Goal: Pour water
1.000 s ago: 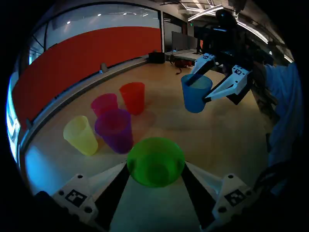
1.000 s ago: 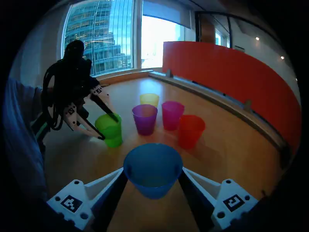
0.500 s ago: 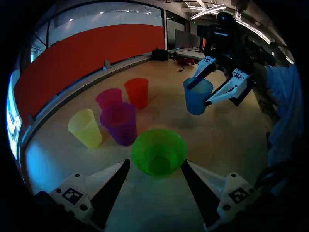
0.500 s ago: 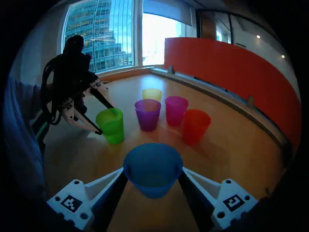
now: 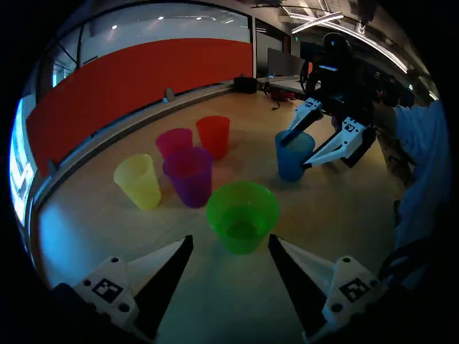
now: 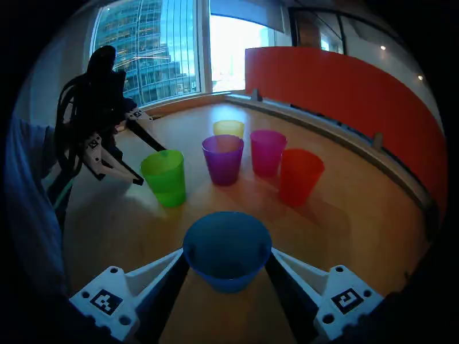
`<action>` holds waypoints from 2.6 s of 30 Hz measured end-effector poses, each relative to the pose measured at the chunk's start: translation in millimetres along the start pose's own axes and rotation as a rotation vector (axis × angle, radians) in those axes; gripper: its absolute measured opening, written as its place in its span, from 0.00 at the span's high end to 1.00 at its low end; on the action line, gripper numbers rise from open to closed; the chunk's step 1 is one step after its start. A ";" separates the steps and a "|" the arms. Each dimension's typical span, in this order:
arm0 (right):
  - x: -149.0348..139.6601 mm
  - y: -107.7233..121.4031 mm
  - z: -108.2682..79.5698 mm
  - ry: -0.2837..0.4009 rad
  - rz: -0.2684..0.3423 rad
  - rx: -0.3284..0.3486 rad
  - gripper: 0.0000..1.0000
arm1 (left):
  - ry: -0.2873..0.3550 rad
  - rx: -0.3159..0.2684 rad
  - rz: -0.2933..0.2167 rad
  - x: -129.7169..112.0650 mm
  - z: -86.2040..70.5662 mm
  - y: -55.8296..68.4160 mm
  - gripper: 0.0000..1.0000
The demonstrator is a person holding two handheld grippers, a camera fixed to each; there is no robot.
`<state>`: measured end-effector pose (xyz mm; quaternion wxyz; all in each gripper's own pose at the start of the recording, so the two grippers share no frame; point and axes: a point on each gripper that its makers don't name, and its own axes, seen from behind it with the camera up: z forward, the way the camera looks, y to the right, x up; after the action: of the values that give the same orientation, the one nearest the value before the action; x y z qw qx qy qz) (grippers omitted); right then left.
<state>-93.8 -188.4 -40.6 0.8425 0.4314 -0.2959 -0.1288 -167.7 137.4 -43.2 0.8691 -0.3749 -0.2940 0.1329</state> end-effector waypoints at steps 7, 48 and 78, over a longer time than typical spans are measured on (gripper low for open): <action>-2.7 1.1 -0.1 -0.006 0.001 -0.005 0.09 | 0.005 0.007 0.010 -0.3 -5.1 1.3 0.02; -23.5 29.2 -87.3 0.106 0.133 -0.224 0.00 | 0.208 0.284 -0.122 3.2 -71.0 -38.3 0.02; 51.4 105.2 -172.6 0.527 0.223 -0.719 0.00 | 0.595 0.680 -0.221 54.1 -153.2 -84.7 0.02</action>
<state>48.1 -37.8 -14.3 0.9939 0.0950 -0.0524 -0.0177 -30.5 16.0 -42.8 0.9982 -0.0567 -0.0100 0.0150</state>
